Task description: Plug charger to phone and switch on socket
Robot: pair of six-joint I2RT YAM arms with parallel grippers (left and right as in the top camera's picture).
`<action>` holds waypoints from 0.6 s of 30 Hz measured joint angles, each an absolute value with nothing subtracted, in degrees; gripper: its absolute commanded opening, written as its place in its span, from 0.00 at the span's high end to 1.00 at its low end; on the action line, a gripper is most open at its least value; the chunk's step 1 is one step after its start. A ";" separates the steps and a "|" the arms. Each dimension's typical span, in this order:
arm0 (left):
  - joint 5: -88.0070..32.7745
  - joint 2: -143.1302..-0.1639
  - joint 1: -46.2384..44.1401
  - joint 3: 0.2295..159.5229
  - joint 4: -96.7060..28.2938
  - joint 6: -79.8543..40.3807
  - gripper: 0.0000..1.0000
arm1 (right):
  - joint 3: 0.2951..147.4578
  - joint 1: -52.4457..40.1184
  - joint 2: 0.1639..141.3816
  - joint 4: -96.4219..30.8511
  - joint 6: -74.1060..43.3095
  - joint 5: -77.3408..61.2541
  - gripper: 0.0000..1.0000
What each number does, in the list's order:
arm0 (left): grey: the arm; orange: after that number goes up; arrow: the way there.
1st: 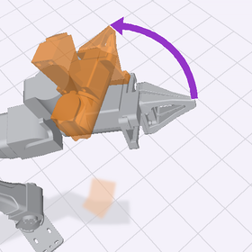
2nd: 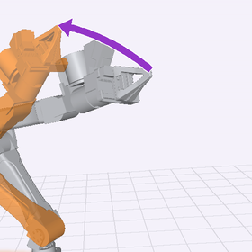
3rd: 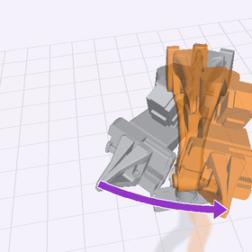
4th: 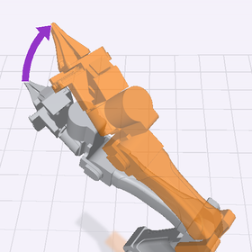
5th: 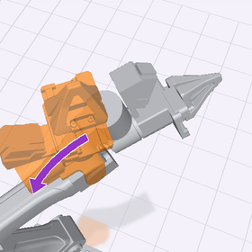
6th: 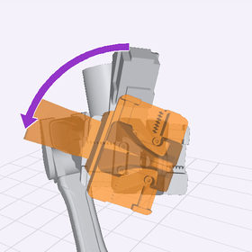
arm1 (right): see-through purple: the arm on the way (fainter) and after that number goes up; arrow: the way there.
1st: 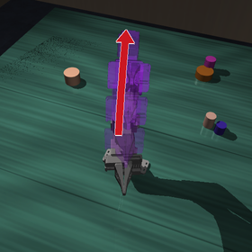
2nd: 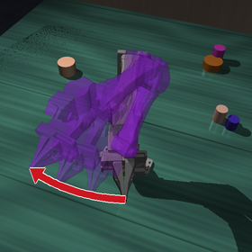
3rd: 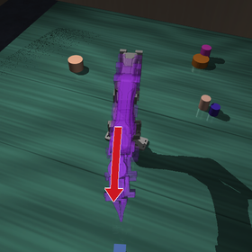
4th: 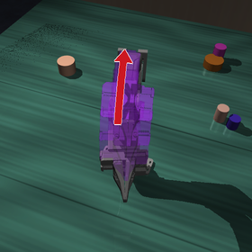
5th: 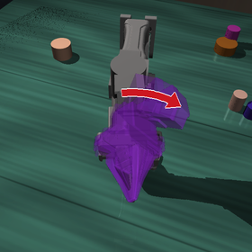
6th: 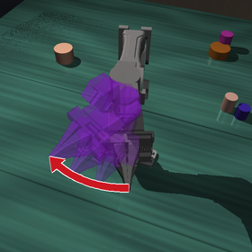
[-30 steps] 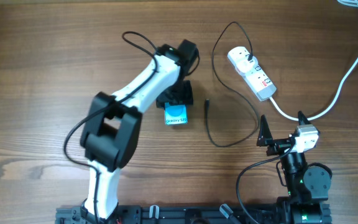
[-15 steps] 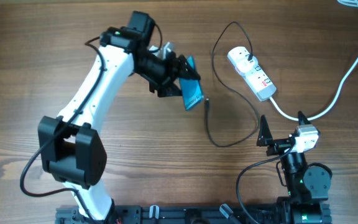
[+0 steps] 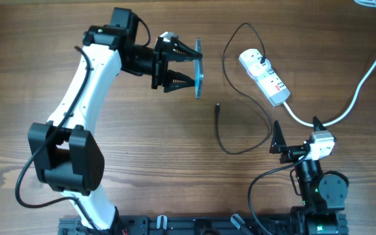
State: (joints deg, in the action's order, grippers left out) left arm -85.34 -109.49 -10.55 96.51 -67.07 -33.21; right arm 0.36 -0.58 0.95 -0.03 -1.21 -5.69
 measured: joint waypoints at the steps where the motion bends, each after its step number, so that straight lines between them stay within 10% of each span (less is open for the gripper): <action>1: -85.60 -109.49 -10.20 96.51 -67.09 -34.00 0.37 | 0.36 -0.58 0.95 -0.03 -1.21 -5.69 0.00; 6: -86.78 -109.49 -8.82 96.51 -67.09 -35.86 0.37 | 0.36 -0.58 0.95 0.34 -6.22 -8.25 0.00; 14: -87.07 -109.49 -8.08 96.51 -67.09 -36.36 0.37 | 0.34 -0.54 1.02 3.90 -69.58 -32.05 0.00; 18: -87.15 -109.49 -8.08 96.55 -67.07 -36.38 0.37 | 0.99 -0.54 1.23 30.89 -90.41 -38.72 0.01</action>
